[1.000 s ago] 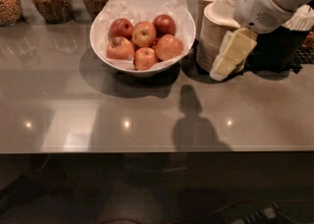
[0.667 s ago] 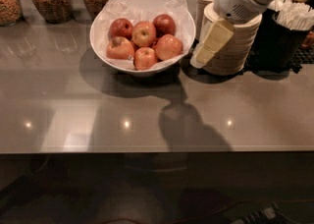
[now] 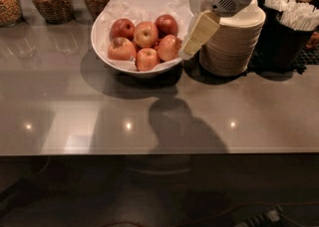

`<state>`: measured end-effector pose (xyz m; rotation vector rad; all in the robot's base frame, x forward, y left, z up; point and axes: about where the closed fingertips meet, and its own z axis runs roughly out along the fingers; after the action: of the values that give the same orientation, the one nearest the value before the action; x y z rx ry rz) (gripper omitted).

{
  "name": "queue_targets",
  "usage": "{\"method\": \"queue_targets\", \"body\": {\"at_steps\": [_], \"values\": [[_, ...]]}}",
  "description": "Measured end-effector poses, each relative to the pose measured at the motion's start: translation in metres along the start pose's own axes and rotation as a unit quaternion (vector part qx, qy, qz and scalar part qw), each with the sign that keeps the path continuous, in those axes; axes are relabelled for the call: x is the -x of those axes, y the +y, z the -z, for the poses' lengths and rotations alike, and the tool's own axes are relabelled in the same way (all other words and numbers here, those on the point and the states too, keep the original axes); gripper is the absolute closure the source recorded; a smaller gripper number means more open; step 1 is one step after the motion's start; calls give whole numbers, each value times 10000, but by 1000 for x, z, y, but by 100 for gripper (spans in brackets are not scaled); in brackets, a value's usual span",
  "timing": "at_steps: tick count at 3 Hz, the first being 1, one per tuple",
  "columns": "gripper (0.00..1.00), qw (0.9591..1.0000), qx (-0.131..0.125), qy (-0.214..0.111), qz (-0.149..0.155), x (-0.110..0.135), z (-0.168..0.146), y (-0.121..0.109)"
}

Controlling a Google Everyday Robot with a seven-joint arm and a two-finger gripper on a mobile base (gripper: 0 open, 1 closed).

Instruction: Pick apple from white bowl

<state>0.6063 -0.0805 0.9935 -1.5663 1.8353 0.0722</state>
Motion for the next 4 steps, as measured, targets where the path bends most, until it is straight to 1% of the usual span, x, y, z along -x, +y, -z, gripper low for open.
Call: {"method": "queue_targets", "body": {"at_steps": [1,2,3,4], "values": [[0,9998,-203,8,-61,8,-8,-5],[3,9993,-342,-12,-156,19,-19,-10],[22,9990,-349,0,-296,21,-32,-10],[27,9985,-288,10,-470,17,-47,-9]]}}
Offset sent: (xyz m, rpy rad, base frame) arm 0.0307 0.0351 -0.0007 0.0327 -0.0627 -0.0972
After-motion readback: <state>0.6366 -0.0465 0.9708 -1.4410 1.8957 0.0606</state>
